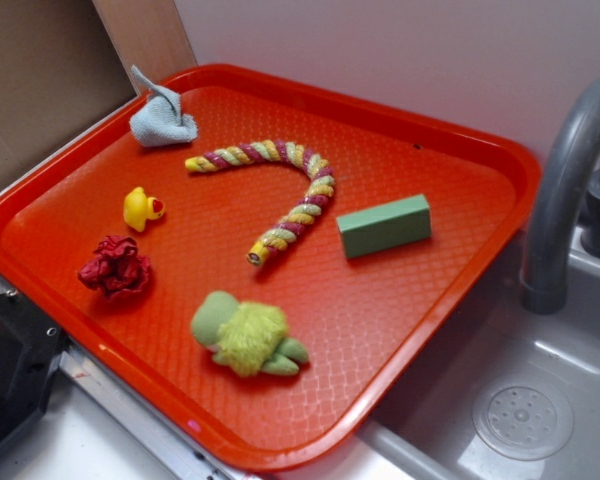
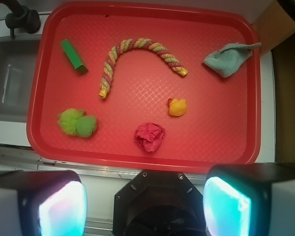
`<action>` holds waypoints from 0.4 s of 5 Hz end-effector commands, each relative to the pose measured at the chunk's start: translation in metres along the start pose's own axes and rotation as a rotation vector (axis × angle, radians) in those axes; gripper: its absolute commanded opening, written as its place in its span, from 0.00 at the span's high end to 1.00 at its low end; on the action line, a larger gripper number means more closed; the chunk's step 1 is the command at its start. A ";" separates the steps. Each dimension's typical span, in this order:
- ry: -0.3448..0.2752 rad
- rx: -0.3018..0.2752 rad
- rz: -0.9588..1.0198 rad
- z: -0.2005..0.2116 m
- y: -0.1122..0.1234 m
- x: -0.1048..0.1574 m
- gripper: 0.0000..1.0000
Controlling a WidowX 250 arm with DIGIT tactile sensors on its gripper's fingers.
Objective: Grab the green block.
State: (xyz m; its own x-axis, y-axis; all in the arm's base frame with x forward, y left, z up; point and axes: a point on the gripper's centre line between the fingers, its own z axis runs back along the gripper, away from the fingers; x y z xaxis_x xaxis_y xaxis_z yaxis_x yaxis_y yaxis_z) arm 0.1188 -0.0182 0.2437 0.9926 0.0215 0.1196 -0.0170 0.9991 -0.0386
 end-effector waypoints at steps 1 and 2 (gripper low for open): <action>0.000 0.000 0.000 0.000 0.000 0.000 0.00; -0.072 -0.050 -0.073 -0.018 -0.012 0.025 0.00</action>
State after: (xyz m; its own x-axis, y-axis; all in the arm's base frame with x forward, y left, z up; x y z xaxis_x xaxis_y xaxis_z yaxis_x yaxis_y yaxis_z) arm 0.1439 -0.0302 0.2246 0.9822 -0.0442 0.1826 0.0588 0.9954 -0.0754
